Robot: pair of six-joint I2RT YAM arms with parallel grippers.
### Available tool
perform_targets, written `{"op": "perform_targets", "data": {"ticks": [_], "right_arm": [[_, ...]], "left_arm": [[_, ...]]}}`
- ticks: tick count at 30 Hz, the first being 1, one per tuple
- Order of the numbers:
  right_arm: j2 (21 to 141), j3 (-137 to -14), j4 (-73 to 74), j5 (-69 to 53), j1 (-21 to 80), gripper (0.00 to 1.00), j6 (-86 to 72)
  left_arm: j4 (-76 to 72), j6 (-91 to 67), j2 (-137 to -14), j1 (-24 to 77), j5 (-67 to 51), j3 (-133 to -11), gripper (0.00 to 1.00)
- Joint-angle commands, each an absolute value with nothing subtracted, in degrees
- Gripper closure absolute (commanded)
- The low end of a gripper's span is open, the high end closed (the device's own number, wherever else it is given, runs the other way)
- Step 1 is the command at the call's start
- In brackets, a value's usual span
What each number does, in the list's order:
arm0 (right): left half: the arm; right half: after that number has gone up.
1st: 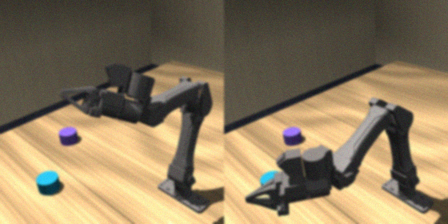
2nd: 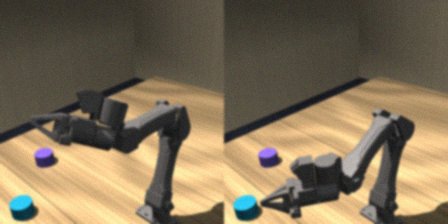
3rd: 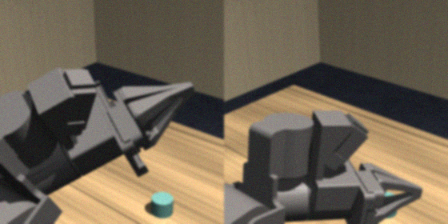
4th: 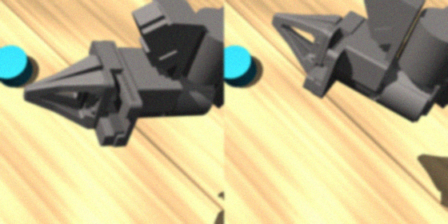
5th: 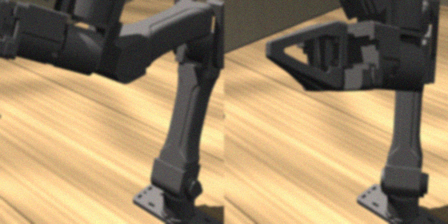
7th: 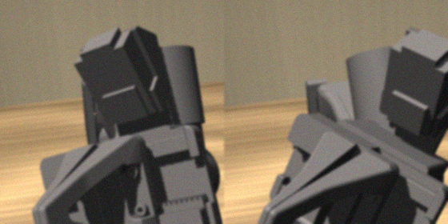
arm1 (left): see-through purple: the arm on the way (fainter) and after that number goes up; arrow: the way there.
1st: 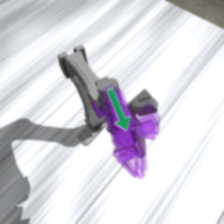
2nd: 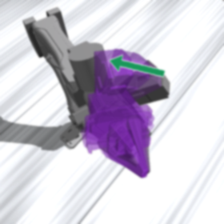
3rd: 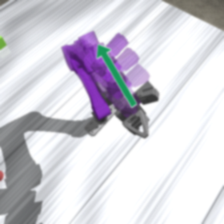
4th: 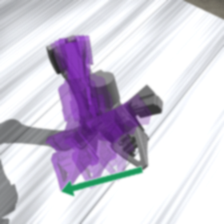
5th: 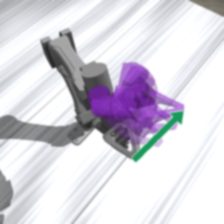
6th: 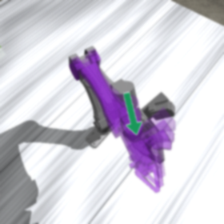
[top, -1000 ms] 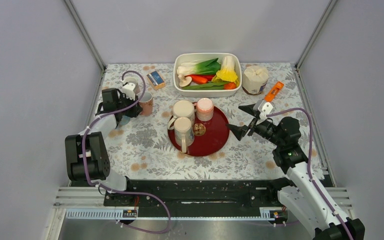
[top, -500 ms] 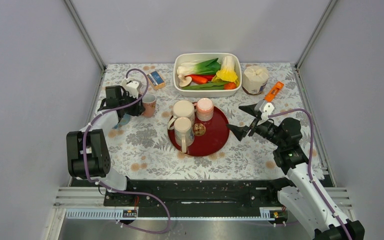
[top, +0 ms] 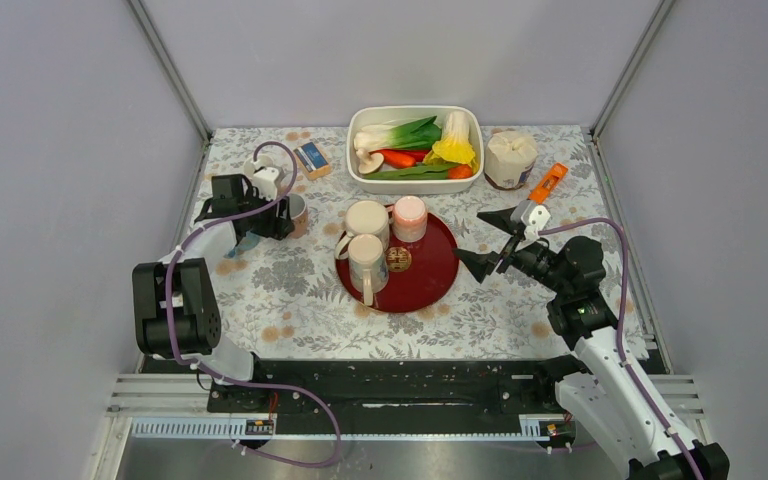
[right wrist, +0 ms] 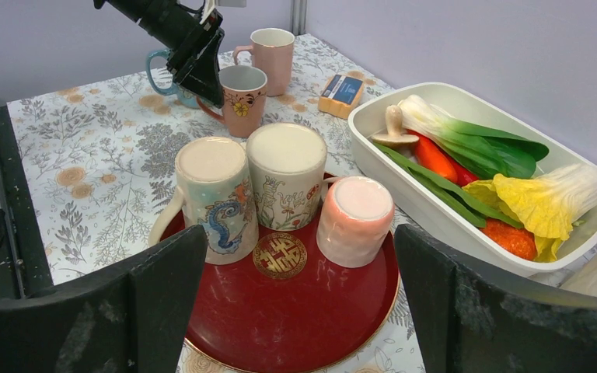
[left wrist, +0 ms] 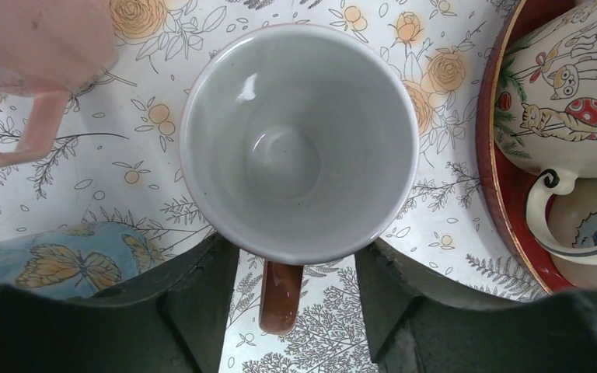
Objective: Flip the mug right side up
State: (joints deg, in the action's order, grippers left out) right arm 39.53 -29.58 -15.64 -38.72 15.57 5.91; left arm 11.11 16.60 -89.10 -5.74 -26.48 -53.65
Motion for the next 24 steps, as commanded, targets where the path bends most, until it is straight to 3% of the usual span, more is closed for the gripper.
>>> {"op": "perform_targets", "data": {"ticks": [1, 5, 13, 24], "right_arm": [[38.9, -29.7, -18.6, -40.1, 15.1, 0.00, 5.1], [39.1, -29.5, -18.7, -40.3, 15.0, 0.01, 5.4], [40.5, -29.6, -18.2, -40.5, 15.1, 0.01, 6.5], [47.0, -34.7, -11.1, -36.5, 15.4, 0.01, 7.9]], "left_arm": [[10.8, 17.7, -87.1, -5.8, -25.9, -55.2, 0.39], [11.1, 17.6, -86.7, -5.8, -26.3, -54.7, 0.33], [12.0, 16.9, -82.8, -5.8, -26.0, -54.9, 0.03], [17.9, 14.1, -65.4, -4.0, -28.9, -54.7, 0.01]]}}
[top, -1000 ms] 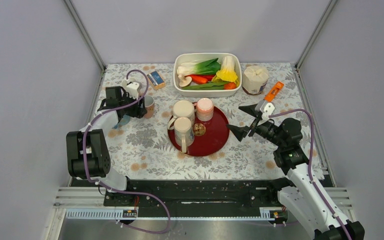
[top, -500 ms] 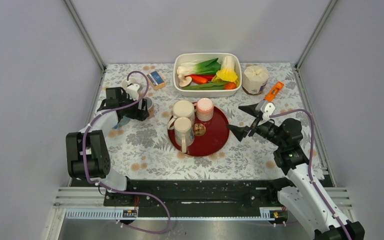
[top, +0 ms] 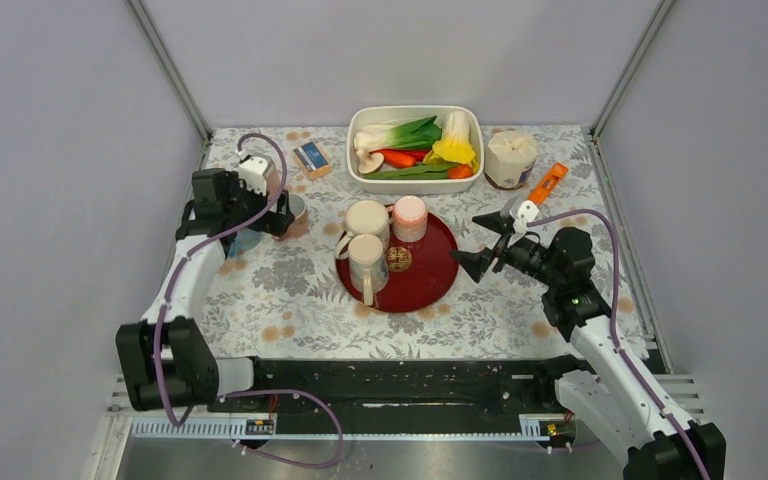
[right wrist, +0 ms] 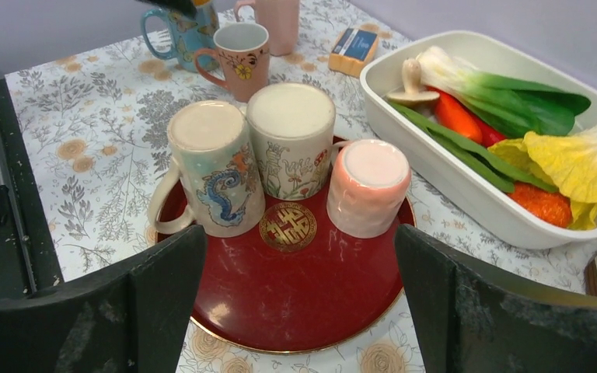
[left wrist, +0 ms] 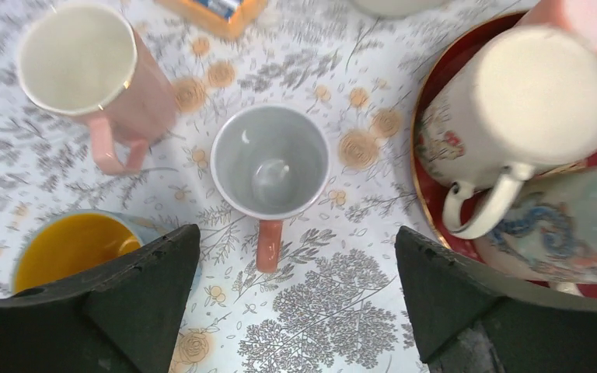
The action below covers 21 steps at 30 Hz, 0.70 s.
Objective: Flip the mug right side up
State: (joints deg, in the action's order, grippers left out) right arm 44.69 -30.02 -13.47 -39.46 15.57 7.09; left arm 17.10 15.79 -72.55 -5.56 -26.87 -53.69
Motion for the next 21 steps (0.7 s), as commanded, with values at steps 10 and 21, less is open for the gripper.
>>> {"op": "perform_targets", "data": {"ticks": [10, 21], "right_arm": [[52.1, -37.1, -8.2, -30.4, 16.0, 0.01, 9.4], [50.4, -35.1, -9.0, -27.1, 15.9, 0.01, 13.3]], "left_arm": [[21.9, 13.2, -55.5, 20.6, -17.2, -46.5, 0.01], [26.7, 11.9, -65.8, 35.3, -9.8, -51.2, 0.01]]}}
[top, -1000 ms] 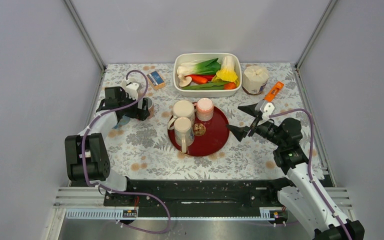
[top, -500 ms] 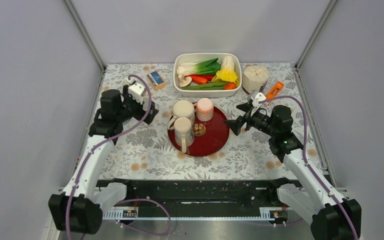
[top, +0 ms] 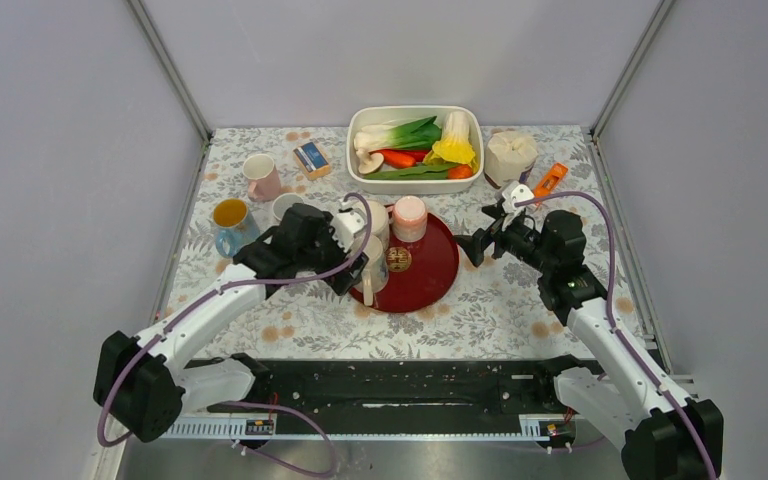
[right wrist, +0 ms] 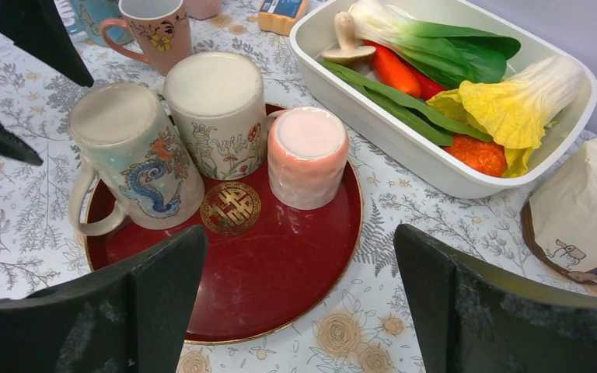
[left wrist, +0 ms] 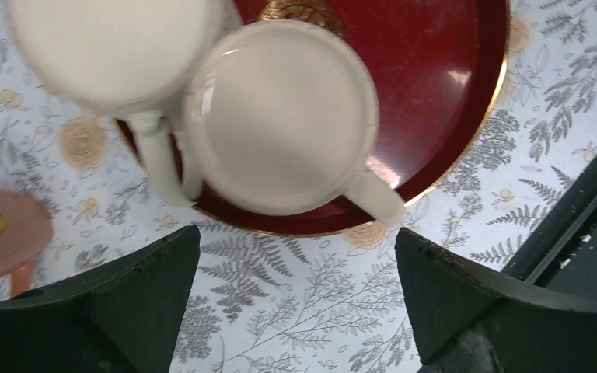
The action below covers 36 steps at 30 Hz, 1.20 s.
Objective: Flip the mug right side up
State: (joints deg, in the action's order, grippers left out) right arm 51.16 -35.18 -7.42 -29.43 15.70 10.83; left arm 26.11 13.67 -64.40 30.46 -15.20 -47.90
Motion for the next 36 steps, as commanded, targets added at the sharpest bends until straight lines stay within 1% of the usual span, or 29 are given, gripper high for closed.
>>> {"op": "perform_targets", "data": {"ticks": [1, 4, 11, 15, 23, 29, 36], "right_arm": [[50.5, -35.1, -9.1, -26.9, 15.9, 0.01, 13.5], [50.6, -34.7, -9.5, -26.7, 16.0, 0.01, 14.4], [49.7, -33.1, -10.9, -26.4, 15.5, 0.01, 15.9], [49.7, -32.8, -11.0, -26.8, 15.4, 0.00, 16.1], [49.6, -32.1, -11.4, -28.1, 15.2, 0.01, 16.0], [49.7, -32.2, -11.3, -28.2, 15.1, 0.00, 16.1], [49.0, -31.9, -11.4, -28.6, 14.7, 0.01, 16.0]], "left_arm": [[26.2, 11.5, -66.3, 36.0, -8.2, -50.9, 0.01], [25.3, 9.8, -68.6, 37.7, -5.2, -51.1, 0.01], [24.7, 6.1, -75.1, 38.0, 1.2, -53.8, 0.01], [25.5, 5.2, -77.5, 38.4, -0.4, -55.4, 0.01], [24.6, 7.5, -76.1, 38.6, -0.4, -54.3, 0.01], [25.0, 7.8, -74.0, 38.9, -6.2, -57.2, 0.01], [25.9, 8.0, -75.6, 40.2, 1.0, -60.5, 0.01]]}}
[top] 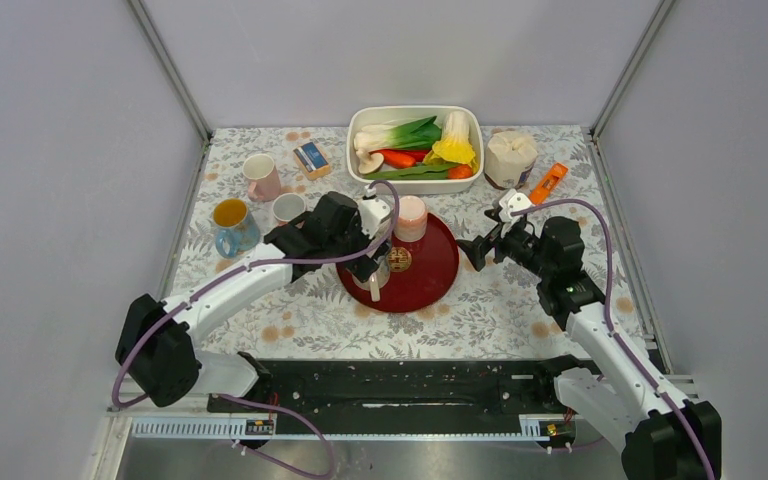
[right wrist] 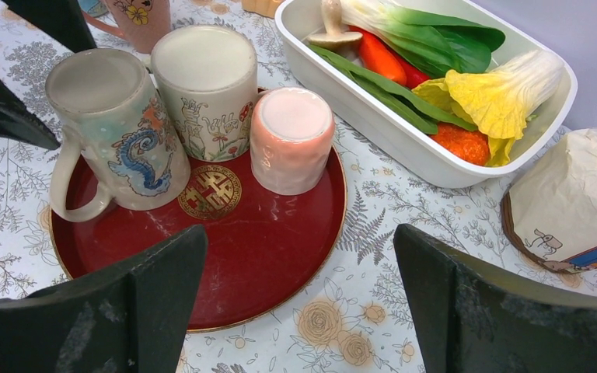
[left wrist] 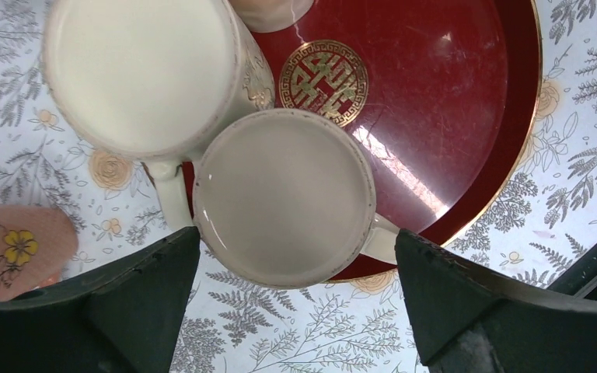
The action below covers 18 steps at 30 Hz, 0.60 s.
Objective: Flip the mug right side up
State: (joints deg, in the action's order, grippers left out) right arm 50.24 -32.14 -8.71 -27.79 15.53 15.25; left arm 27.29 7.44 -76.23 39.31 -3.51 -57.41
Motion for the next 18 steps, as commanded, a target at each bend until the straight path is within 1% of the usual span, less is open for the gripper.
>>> {"op": "perform_targets", "data": {"ticks": [1, 5, 9, 13, 18], "right_arm": [[48.9, -31.8, -11.4, -28.7, 14.6, 0.01, 16.0], [48.8, -31.7, -11.6, -29.1, 14.3, 0.00, 16.1], [48.5, -31.7, -11.6, -29.1, 14.1, 0.01, 16.2], [48.0, -31.7, -11.6, -29.3, 13.6, 0.01, 15.9], [47.4, -31.6, -12.0, -29.5, 12.5, 0.01, 15.4]], "left_arm": [[25.6, 8.1, -75.1, 40.4, 1.8, -60.8, 0.01], [23.8, 10.2, -72.6, 41.5, 2.0, -61.8, 0.01], [23.6, 14.0, -72.6, 46.4, 2.8, -62.5, 0.01], [22.0, 21.0, -74.8, 52.8, 10.1, -61.4, 0.01], [15.6, 30.1, -78.4, 56.8, 19.9, -58.1, 0.01]]}}
